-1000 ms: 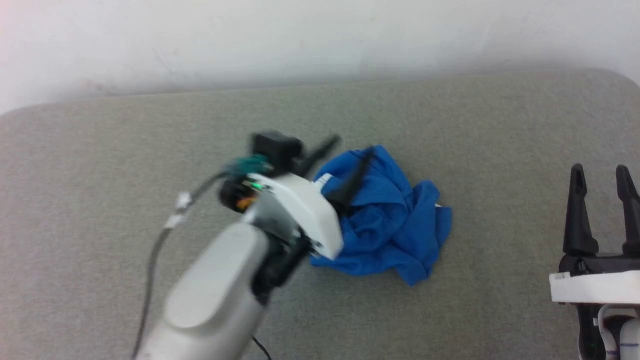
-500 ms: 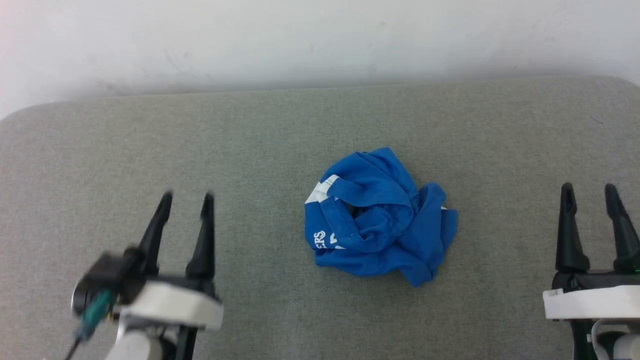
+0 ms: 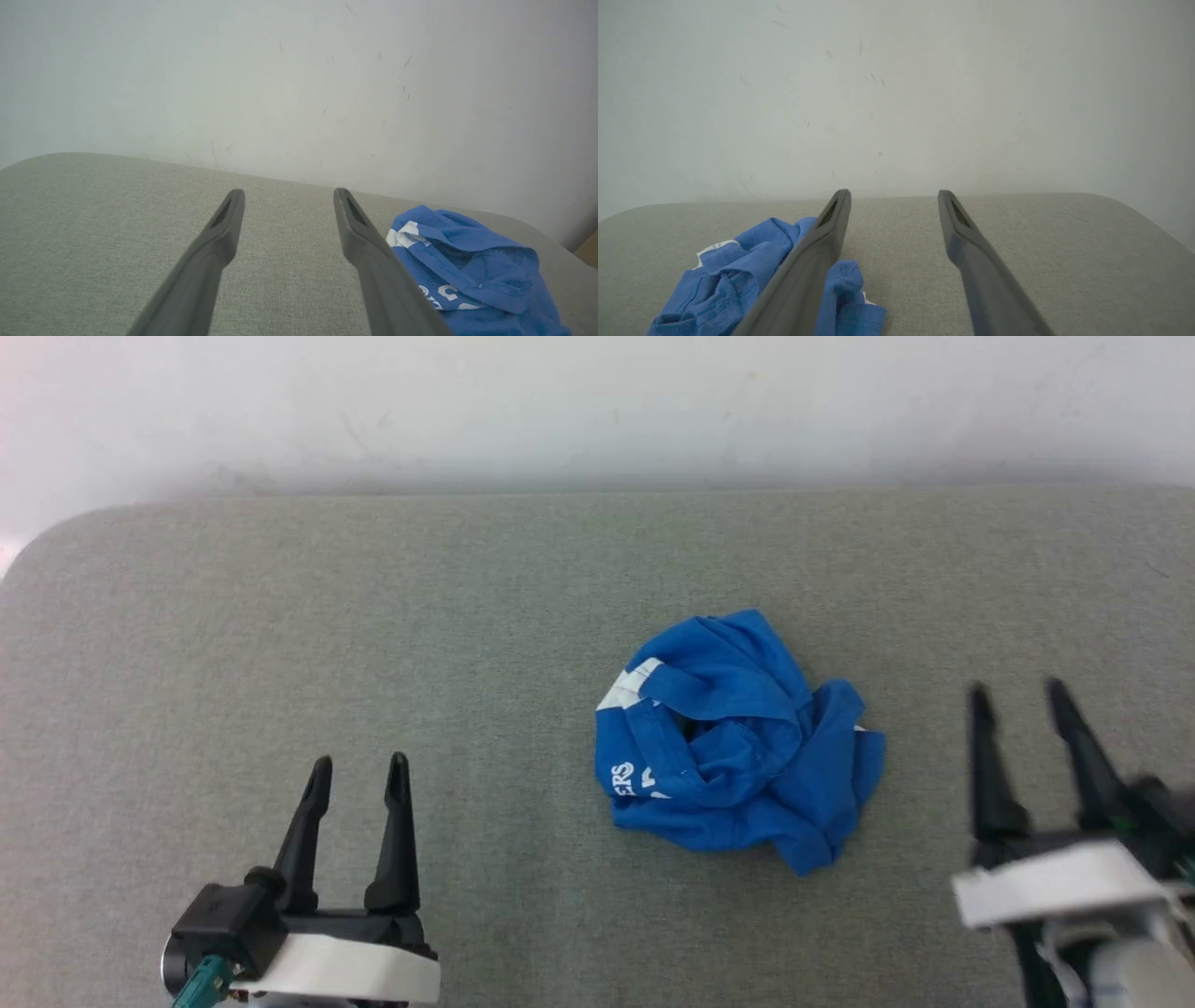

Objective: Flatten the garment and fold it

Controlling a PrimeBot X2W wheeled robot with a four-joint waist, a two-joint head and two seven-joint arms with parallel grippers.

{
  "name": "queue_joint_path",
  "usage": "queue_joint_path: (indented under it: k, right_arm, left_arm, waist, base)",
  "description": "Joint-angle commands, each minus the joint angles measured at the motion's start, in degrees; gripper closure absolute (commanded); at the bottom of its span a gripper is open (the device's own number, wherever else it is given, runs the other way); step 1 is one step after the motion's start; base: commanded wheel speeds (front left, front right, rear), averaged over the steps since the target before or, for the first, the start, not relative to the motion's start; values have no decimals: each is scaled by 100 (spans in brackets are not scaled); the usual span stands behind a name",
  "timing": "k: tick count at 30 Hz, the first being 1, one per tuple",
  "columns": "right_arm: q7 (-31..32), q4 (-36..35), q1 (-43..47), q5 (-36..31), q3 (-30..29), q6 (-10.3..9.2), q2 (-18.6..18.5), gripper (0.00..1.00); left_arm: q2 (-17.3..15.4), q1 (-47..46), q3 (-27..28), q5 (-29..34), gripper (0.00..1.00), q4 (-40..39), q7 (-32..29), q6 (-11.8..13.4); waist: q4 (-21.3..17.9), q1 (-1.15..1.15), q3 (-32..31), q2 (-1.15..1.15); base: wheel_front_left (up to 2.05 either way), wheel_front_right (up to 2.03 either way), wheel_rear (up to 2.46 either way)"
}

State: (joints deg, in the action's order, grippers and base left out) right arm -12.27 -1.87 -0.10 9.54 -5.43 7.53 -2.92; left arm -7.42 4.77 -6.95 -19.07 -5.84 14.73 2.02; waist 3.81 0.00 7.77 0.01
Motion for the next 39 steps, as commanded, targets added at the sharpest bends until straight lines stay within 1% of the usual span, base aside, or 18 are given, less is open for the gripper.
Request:
queue_joint_path:
  k: [1,5,7,10,13,16,19,20,21,22,23,28,32,37,39]
  right_arm:
    - [258,-11,-278,-75,182,-4,4,0]
    - [1392,24,-856,-260,778,-4,-16,0]
    - [2039,63,-1085,-219,1112,-4,-139,0]
    - [3034,163,-1341,-53,1642,-4,-566,0]
    - [3788,180,-1512,204,2053,-4,-955,0]
    - [4260,158,-1625,350,2433,-4,-1313,0]
    - [4453,210,-1700,482,2745,-4,-1545,0]
    - [4471,259,-1721,505,2801,-4,-1583,16]
    - [4470,312,-1744,514,2863,-4,-1619,56]
    - [4441,354,-1774,508,2935,-4,-1656,91]
    - [4391,394,-1797,508,2975,-4,-1675,100]
    - [3977,317,-2028,536,3080,-4,-1661,100]
    - [3631,157,-2534,570,3089,-4,-1715,100]
    - [3300,112,-3284,407,2780,-4,-1836,100]
    - [3158,79,-3448,197,2592,-4,-1974,100]
  left_arm:
    - [71,-114,68,114,0,43,26,-103]
    - [236,-191,180,236,0,169,26,-308]
    - [303,-219,215,269,0,246,26,-392]
    - [377,-263,239,301,0,351,27,-484]
    - [421,-293,268,288,0,438,27,-539]
    - [442,-312,284,266,0,519,27,-582]
    - [450,-320,268,232,0,561,27,-591]
    - [451,-321,254,196,0,568,27,-585]
    - [451,-327,238,168,0,578,27,-581]
    - [452,-331,221,149,0,589,27,-574]
    - [452,-332,203,139,0,602,27,-566]
    - [453,-286,194,119,0,635,27,-502]
    - [453,-266,199,144,0,640,27,-491]
    - [454,-262,201,171,0,620,27,-483]
    - [454,-265,209,183,0,614,27,-485]
  waist:
    - [85,0,62,-1]
    - [207,0,158,-1]
    - [286,0,194,-1]
    - [433,0,236,-1]
    - [580,0,252,-1]
    - [718,0,249,-1]
    - [829,0,232,-1]
    - [855,0,228,-1]
    - [880,0,222,-1]
    - [900,0,213,-1]
    - [915,0,195,-1]
    - [861,0,72,-1]
    - [697,0,-38,-1]
    - [460,0,-109,-1]
    - [394,0,-116,-1]
  base:
    - [0,0,0]
    - [0,0,0]
    - [0,0,0]
    - [0,0,0]
    - [0,0,0]
    - [0,0,0]
    - [0,0,0]
    - [0,0,0]
    - [0,0,0]
    - [0,0,0]
    - [0,0,0]
    - [0,0,0]
    - [0,0,0]
    - [0,0,0]
    - [0,0,0]
